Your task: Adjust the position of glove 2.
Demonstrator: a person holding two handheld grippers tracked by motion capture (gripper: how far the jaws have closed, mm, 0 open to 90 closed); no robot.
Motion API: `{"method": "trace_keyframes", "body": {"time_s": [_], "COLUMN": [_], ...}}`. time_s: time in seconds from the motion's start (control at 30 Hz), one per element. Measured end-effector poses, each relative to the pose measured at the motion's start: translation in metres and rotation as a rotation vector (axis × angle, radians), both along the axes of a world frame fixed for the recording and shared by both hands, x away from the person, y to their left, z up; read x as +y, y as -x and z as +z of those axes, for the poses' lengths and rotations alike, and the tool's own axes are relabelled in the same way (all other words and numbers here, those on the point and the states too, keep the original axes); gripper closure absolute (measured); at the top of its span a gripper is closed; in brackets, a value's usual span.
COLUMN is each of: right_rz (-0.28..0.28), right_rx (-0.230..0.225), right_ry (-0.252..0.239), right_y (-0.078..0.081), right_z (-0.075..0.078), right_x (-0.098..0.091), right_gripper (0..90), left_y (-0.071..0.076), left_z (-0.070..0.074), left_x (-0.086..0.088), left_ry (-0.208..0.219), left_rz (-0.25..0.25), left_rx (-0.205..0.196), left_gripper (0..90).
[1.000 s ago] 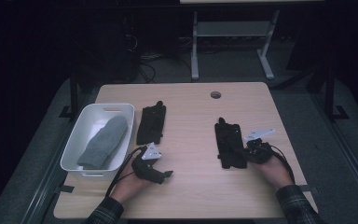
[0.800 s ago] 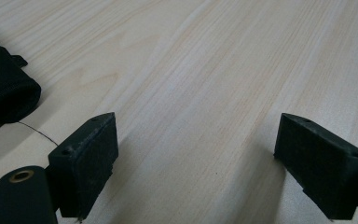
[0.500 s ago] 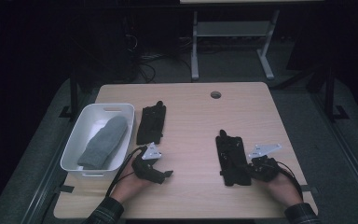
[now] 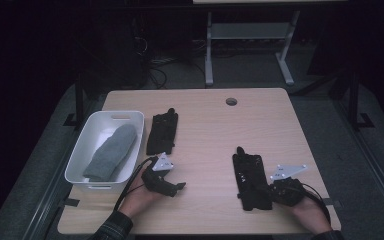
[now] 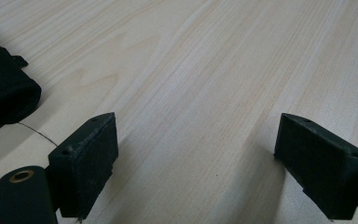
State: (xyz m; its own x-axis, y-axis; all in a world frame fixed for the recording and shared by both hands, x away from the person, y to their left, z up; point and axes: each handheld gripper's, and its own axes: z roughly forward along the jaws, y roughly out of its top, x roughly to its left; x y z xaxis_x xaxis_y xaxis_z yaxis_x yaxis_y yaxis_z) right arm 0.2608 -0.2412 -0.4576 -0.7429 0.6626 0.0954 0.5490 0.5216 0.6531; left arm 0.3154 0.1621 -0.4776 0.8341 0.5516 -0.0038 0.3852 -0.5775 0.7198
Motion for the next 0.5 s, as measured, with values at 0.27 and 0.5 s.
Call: {"method": "trace_keyframes", "body": {"time_s": [0.27, 0.5], "right_rz": [-0.071, -0.204], "right_rx": [-0.068, -0.114], "right_ry": [-0.040, -0.036], "right_y": [-0.013, -0.038], "right_z": [0.007, 0.001], "right_x": [-0.010, -0.029], "right_gripper": [59.2, 28.2], "left_y": [-0.001, -0.002], "left_z": [0.000, 0.003], "left_x": [-0.002, -0.003], "left_ry": [0.005, -0.023], "left_rz": [0.014, 0.031], "left_rx": [0.002, 0.002], "left_gripper": [12.5, 14.8]}}
